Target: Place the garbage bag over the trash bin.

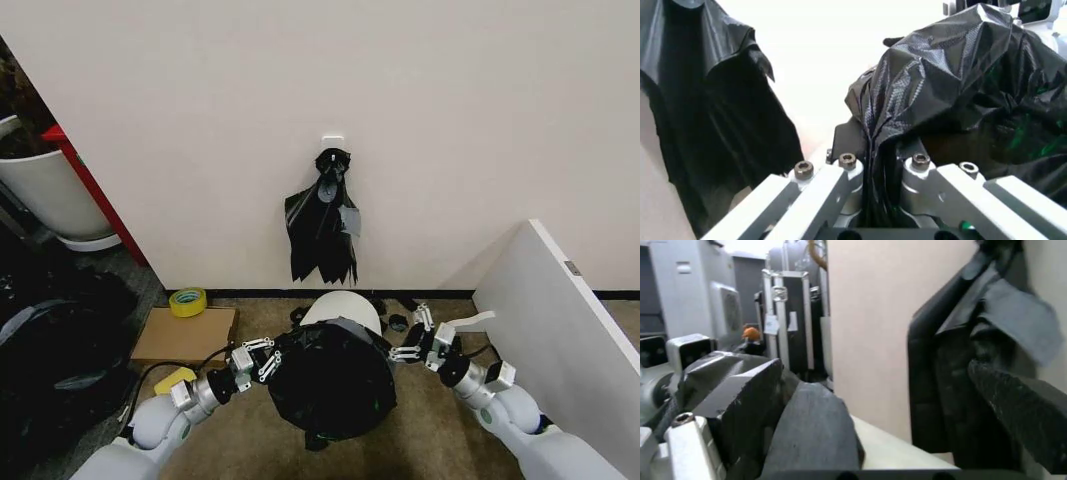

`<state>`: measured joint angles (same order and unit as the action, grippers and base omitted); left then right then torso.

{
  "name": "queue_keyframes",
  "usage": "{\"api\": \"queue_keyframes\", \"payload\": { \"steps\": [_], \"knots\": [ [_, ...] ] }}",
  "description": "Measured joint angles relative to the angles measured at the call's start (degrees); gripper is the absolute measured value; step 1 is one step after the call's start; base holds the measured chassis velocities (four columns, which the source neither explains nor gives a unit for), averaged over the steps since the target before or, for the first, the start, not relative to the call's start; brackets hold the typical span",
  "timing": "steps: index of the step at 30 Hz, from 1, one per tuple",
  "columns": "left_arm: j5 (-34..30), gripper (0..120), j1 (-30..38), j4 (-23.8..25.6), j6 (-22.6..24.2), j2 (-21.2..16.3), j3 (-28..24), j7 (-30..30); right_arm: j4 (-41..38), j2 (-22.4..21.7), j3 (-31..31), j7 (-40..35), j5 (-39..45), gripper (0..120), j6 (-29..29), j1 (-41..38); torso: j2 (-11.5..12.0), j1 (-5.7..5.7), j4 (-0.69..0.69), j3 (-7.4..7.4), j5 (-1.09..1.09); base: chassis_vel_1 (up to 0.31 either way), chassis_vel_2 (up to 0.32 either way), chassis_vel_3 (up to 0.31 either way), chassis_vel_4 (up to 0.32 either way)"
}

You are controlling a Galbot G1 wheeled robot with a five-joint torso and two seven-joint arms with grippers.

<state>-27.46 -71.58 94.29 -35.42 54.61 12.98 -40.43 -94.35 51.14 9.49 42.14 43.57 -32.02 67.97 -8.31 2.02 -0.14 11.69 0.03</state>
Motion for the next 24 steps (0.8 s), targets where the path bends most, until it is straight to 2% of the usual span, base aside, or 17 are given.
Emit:
{"api": "queue_keyframes", "payload": {
  "steps": [5, 16, 23, 24],
  "knots": [
    [-0.7, 4, -0.2, 0.8, 0.0, 0.0, 0.0, -0.8, 1.1, 0.0, -0.4, 2.7, -0.9, 100, 0.2, -0.6, 0.0, 0.0, -0.01, 0.0, 0.0, 0.0, 0.0, 0.0, 0.0],
    [-1.7, 4, -0.3, 2.2, 0.4, -0.1, 0.1, -4.3, 5.4, 0.8, -1.2, 0.9, -4.8, 100, -0.2, -4.1, 0.0, 0.0, 0.0, 0.0, 0.01, 0.0, 0.0, 0.0, 0.0],
    [-1.8, 4, -0.2, 1.7, 0.4, -0.2, 0.3, -4.8, 5.7, 0.9, -2.0, 1.9, -2.4, 100, -0.4, -4.9, 0.0, 0.0, -0.01, 0.0, 0.01, 0.0, 0.0, 0.0, 0.0],
    [-1.8, 4, 0.2, 0.5, 0.4, 0.1, 0.2, -3.9, 5.4, 0.3, -2.0, 4.6, -0.5, 100, -0.5, -4.8, 0.0, 0.0, 0.0, 0.0, -0.01, 0.0, 0.0, 0.0, 0.0]
  ]
}}
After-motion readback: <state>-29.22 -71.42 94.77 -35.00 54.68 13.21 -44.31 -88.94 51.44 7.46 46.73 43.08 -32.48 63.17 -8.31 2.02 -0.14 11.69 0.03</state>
